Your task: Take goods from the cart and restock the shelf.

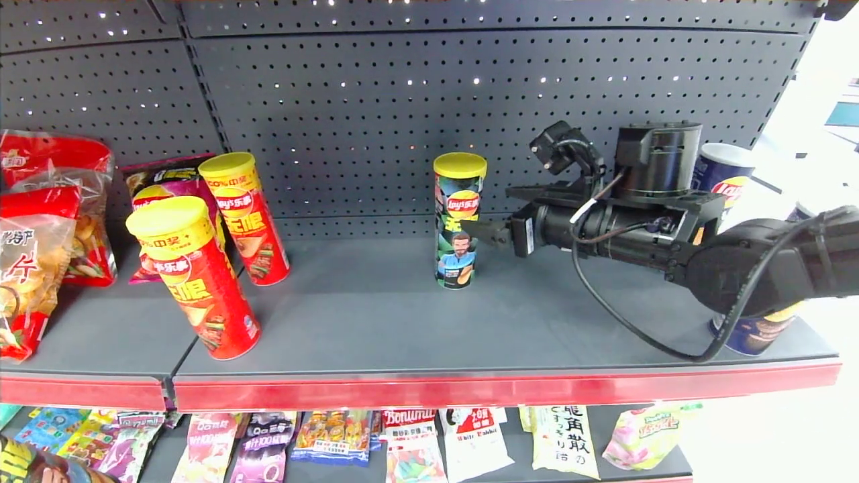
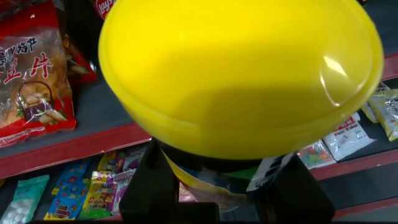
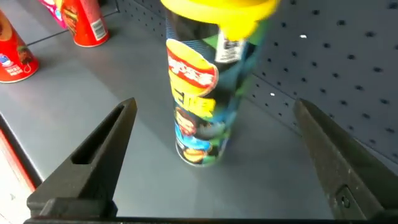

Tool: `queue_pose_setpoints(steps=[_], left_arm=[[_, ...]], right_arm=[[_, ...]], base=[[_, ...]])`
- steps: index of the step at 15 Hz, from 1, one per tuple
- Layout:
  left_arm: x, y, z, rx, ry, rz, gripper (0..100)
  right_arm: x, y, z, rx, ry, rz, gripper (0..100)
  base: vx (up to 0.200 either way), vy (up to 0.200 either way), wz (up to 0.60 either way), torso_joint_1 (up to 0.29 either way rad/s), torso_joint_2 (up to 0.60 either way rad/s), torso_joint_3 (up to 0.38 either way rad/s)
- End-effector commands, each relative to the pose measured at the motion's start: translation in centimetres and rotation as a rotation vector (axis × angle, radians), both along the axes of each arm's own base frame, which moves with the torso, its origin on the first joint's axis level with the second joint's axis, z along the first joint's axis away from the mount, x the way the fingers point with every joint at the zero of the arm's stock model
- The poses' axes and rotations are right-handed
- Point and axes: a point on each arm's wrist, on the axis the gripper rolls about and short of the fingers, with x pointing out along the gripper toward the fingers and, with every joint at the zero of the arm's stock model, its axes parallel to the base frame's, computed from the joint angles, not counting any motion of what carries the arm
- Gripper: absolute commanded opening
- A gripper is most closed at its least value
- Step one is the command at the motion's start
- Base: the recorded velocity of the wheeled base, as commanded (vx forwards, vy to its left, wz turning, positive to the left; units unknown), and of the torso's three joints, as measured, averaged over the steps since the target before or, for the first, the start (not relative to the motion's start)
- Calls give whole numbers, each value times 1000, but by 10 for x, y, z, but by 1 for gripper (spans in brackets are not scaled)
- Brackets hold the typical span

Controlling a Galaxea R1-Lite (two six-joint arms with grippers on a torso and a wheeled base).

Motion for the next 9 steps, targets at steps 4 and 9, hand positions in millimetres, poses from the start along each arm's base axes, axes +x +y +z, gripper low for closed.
queue_pose_setpoints(steps=[4, 9], left_arm=[[1, 0, -1, 0, 5, 1, 0], [1, 0, 1, 1, 7, -1, 0]], right_arm=[[14, 14, -7, 0, 0, 15, 100], [29, 23, -10, 7, -10, 18, 100]], base=[[0, 0, 0, 0, 0, 0], [0, 0, 0, 0, 0, 0]])
